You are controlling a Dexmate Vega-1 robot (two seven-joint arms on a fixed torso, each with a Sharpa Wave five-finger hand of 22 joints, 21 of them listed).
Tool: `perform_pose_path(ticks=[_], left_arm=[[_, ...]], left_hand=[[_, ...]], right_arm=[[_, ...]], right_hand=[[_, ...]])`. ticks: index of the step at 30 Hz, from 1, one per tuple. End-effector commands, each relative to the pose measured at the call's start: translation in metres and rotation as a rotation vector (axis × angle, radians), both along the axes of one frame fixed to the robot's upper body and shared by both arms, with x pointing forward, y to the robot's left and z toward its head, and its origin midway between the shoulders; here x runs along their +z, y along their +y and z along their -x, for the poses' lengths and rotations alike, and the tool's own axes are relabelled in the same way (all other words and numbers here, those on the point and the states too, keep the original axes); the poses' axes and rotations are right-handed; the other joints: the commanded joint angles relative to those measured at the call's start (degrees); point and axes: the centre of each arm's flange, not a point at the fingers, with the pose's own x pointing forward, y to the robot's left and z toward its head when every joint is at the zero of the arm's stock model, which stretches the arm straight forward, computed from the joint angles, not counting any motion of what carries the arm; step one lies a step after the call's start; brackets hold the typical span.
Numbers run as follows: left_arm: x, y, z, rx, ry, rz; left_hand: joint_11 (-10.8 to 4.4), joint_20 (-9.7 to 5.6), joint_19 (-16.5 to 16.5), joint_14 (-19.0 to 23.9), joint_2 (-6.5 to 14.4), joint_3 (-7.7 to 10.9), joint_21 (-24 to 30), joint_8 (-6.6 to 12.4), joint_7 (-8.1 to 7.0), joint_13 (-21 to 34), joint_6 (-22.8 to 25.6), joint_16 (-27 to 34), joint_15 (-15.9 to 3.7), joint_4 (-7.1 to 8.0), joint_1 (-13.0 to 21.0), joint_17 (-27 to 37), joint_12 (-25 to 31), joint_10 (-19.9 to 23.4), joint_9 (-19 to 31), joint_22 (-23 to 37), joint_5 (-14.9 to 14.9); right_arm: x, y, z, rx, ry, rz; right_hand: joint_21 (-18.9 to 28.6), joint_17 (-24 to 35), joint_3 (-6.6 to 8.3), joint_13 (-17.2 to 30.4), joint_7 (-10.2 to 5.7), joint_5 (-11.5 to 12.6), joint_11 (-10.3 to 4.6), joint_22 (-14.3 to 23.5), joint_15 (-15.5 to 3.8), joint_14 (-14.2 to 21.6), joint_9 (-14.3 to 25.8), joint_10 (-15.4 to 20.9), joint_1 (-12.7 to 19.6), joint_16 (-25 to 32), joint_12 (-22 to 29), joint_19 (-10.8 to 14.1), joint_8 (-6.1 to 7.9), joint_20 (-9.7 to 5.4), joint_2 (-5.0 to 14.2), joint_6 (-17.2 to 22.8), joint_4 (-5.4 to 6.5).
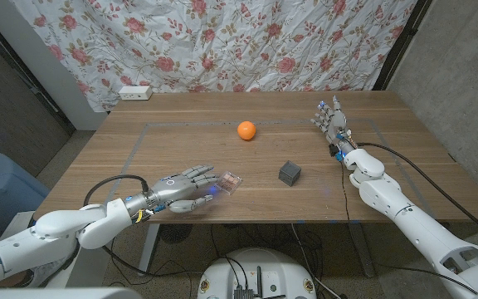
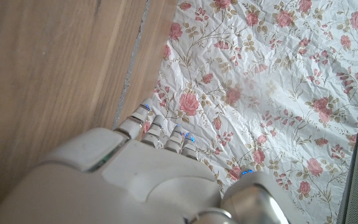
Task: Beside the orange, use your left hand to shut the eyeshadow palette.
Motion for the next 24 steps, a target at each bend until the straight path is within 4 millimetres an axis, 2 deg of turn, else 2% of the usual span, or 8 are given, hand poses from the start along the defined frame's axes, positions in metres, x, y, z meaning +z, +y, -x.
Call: perform_pose_path(ticks=[1, 24], left_arm=[[-0.005, -0.004, -0.01, 0.007, 0.0, -0.024], [-0.008, -0.013, -0.022, -0.002, 0.032, -0.06]], left_hand=[[0.18, -0.57, -8.85, -1.13, 7.3, -0.45, 0.32, 0.26, 0.19, 0.13, -0.35, 0.43, -0.41, -0.07, -0.49, 0.26, 0.28, -0.31, 0.11, 0.24, 0.42], [-0.06, -0.62, -9.72, -1.64, 6.87, -1.86, 0.55, 0.88, 0.67, 0.11, 0.46, 0.71, -0.21, 0.01, -0.71, 0.28, 0.85, 0.41, 0.11, 0.33, 0.41]], right_arm=[[0.0, 0.0, 0.0, -0.004, 0.0, -0.003], [0.0, 0.0, 0.0, -0.004, 0.0, -0.003]], right_hand=[[0.4, 0.11, -0.07, 0.1, -0.5, 0.13, -0.36, 0.16, -6.58, -0.1, 0.3, -0.04, -0.02, 0.2, 0.31, 0.35, 0.31, -0.14, 5.65, 0.07, 0.21], [0.39, 0.12, -0.07, 0.1, -0.59, 0.13, -0.27, 0.16, -6.6, -0.11, 0.3, -0.04, -0.03, 0.19, 0.32, 0.33, 0.3, -0.14, 5.65, 0.06, 0.22]])
